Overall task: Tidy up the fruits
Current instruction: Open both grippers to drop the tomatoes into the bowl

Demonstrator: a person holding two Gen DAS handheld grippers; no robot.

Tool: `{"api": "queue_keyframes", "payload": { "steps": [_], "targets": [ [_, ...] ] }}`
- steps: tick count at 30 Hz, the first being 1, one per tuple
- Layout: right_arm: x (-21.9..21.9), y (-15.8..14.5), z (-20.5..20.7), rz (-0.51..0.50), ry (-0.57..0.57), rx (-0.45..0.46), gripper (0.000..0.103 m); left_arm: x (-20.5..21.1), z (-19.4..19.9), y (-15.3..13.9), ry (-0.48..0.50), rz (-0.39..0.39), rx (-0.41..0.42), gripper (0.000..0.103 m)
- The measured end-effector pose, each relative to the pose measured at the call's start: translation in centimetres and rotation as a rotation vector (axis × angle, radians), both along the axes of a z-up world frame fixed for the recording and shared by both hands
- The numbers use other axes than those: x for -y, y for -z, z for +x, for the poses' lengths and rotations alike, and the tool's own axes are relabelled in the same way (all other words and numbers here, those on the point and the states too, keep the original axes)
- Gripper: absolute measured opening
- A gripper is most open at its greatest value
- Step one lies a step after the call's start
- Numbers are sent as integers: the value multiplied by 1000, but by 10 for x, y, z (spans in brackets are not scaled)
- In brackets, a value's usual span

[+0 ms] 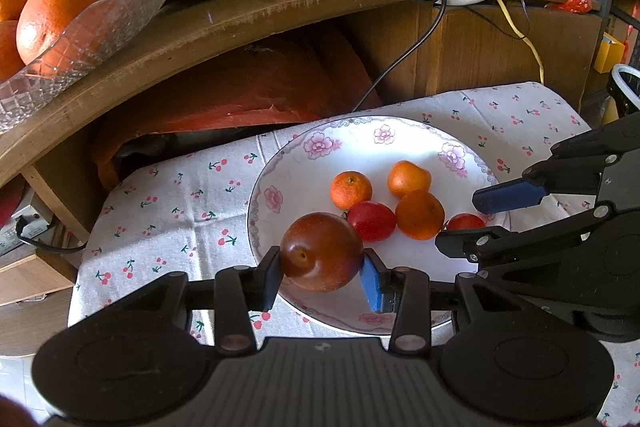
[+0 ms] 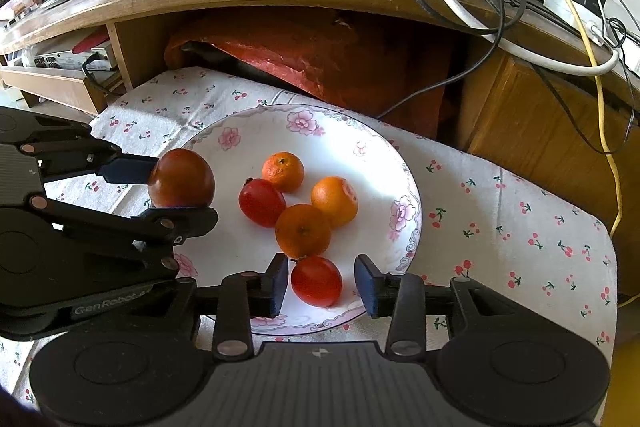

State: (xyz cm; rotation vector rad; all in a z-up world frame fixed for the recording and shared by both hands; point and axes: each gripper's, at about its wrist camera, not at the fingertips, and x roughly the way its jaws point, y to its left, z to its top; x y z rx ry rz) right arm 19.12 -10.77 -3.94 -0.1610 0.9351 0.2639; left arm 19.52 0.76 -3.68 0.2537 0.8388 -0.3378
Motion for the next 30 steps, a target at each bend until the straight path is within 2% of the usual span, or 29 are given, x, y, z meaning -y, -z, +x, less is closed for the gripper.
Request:
{"api": "queue_keyframes", "payload": {
  "steps": [4,10,30],
  "targets": [
    [3,-2,0,2,6,4,39,-1,-1,-2,3,-7,3,49],
    [4,-5,-4,5,9,8,40,1,-7,-8,15,-9,36,50],
    [5,-11,-12,5,5,14,40,-1,-15,-14,18,-15,44,51]
  ]
}}
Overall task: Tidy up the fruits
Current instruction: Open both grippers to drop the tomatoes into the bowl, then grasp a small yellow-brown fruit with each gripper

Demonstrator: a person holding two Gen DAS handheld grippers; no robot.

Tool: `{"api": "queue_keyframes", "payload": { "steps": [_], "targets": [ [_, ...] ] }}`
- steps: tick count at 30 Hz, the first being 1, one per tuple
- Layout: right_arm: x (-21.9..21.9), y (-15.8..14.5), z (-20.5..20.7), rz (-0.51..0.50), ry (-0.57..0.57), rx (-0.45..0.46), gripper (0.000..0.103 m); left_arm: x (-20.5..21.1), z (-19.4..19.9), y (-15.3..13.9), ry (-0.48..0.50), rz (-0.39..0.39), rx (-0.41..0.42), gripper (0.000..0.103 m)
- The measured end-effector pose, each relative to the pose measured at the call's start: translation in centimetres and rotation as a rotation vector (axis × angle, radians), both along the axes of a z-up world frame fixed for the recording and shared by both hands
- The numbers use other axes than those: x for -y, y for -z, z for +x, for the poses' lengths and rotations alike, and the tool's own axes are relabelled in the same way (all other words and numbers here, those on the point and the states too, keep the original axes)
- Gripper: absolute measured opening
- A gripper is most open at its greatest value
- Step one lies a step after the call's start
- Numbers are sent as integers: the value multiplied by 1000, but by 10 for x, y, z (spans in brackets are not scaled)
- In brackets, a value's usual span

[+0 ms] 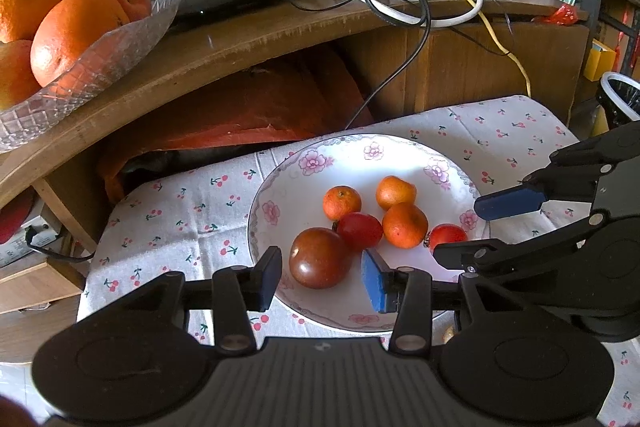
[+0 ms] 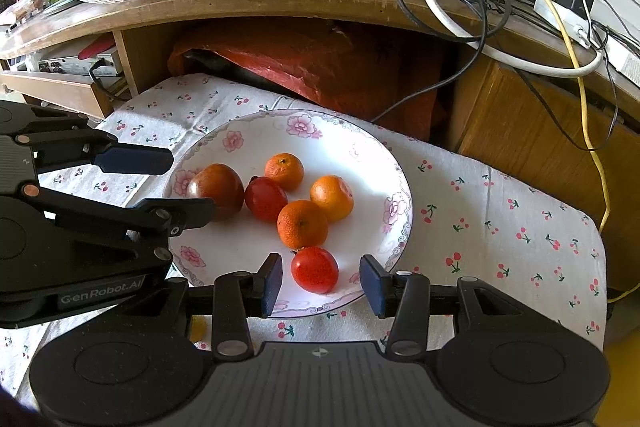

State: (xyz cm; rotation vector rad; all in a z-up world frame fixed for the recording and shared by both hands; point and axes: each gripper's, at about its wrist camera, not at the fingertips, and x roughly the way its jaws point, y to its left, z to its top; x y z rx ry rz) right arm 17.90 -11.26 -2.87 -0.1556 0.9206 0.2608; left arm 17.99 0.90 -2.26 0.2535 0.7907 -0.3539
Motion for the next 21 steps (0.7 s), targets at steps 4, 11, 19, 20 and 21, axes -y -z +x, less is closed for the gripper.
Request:
{"api": "queue_keyframes", "payload": {
  "steps": [4,11,19,20,21],
  "targets": [
    [1,-4,-5,4,1,5,41,-1,-5,-4,6,-6,5,51],
    [0,-12,-19,-5,-4,13,41,-2,-20,-10,30,-8,15,51],
    [-2,-22,-42,-15,-18,18,41,-5,-41,-17,70,-24,15,51],
    [-2,-22,-46,-16,-19,16,41,-5,-44,-18,78,-23,12,51],
    [-1,-23,-49,-19,-19,13,41,-5,-47,-18,86,-22,9,51]
  ]
}}
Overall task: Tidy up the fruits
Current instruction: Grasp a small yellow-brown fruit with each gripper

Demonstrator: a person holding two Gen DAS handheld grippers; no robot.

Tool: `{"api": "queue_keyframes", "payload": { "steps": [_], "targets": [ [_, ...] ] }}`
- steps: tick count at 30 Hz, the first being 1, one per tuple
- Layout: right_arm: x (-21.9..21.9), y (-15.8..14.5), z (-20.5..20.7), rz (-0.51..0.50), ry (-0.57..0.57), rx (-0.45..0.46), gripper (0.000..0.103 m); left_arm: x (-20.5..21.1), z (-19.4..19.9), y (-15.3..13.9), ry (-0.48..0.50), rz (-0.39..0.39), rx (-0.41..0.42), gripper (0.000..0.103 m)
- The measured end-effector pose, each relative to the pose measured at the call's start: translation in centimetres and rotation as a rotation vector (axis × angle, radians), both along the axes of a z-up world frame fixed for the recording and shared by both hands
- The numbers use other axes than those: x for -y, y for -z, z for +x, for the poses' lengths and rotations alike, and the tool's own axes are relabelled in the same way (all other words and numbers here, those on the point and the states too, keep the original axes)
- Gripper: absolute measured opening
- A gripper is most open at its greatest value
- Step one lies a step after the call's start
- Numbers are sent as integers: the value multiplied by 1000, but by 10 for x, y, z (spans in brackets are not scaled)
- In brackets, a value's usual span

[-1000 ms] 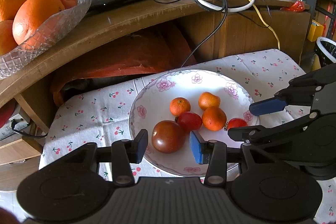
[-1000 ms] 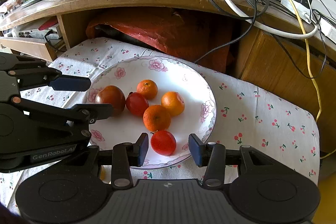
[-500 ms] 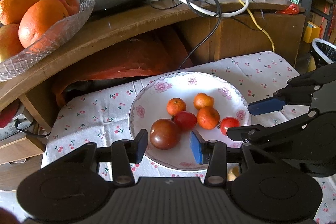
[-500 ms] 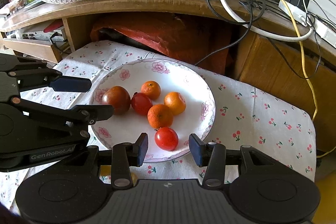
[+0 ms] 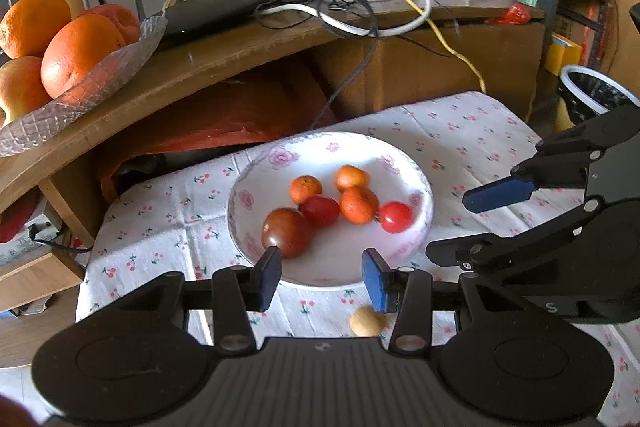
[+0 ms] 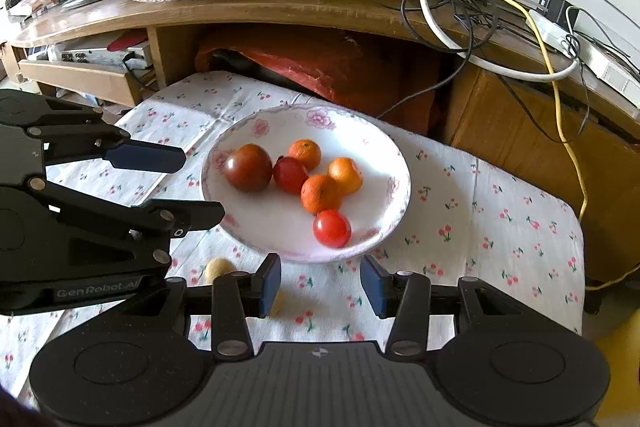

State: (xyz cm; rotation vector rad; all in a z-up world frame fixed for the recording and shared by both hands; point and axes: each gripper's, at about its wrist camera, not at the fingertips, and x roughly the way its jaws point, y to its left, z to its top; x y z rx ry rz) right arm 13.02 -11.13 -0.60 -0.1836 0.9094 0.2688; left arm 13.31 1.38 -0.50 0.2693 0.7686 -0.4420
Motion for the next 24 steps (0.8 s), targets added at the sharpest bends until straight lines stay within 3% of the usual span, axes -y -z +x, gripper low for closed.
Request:
{"api": "queue_keyframes", "payload": {
  "steps": [11,24],
  "targets": [
    [1,11,-19,1,-46,-60,42,3,-22,11,91,50,-36,56],
    [-17,33,-4,-5,-151,-101,40,-8,-16,25,92,72,-89,56]
  ]
}}
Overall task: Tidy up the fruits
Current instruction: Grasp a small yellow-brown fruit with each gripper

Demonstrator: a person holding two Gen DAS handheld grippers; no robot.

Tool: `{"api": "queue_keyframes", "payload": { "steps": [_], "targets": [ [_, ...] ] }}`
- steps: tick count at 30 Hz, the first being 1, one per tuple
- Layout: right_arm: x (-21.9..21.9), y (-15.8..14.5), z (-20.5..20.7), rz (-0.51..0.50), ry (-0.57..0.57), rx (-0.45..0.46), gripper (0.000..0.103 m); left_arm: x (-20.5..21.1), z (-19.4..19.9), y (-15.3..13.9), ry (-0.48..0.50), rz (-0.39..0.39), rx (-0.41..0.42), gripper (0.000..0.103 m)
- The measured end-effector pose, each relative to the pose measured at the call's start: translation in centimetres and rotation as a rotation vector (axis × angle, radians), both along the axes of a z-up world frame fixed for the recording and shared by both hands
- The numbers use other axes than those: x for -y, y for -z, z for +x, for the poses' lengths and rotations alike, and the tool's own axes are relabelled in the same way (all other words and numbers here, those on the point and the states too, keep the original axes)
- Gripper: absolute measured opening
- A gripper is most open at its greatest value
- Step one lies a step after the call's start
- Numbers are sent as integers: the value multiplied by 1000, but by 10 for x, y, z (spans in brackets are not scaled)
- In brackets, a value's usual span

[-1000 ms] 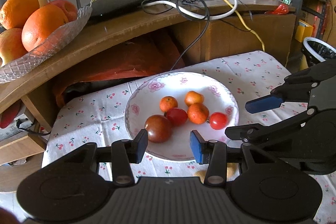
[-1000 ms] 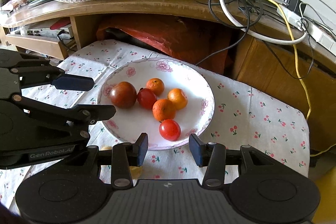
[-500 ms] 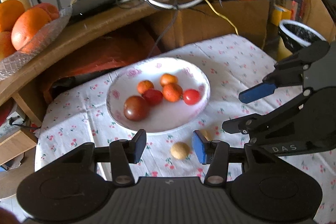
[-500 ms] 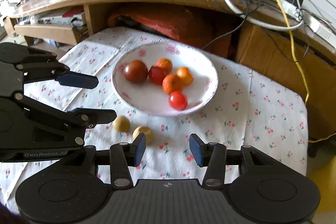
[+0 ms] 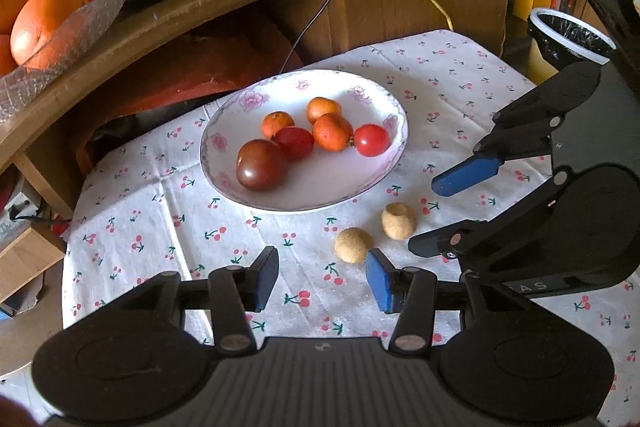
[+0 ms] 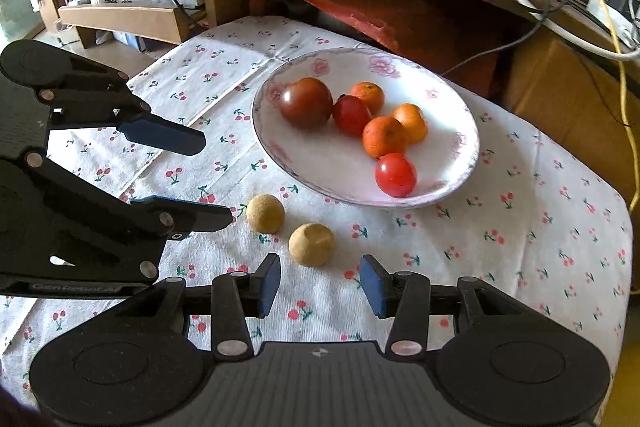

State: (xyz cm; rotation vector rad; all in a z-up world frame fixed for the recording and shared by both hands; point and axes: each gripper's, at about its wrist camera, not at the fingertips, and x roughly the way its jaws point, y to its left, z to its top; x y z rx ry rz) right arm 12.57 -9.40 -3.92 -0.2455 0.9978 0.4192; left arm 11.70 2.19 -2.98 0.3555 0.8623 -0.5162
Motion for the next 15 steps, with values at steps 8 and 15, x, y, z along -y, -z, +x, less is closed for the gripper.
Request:
{"api": "queue_keyframes", "payload": {
  "steps": [8,15],
  "targets": [
    [-5,8,13,18,-18,-32,22,0,9,9,0,4,-38,56],
    [5,5,10,1,14,-40,21,13,12,18,34,2,-55,56]
  ]
}}
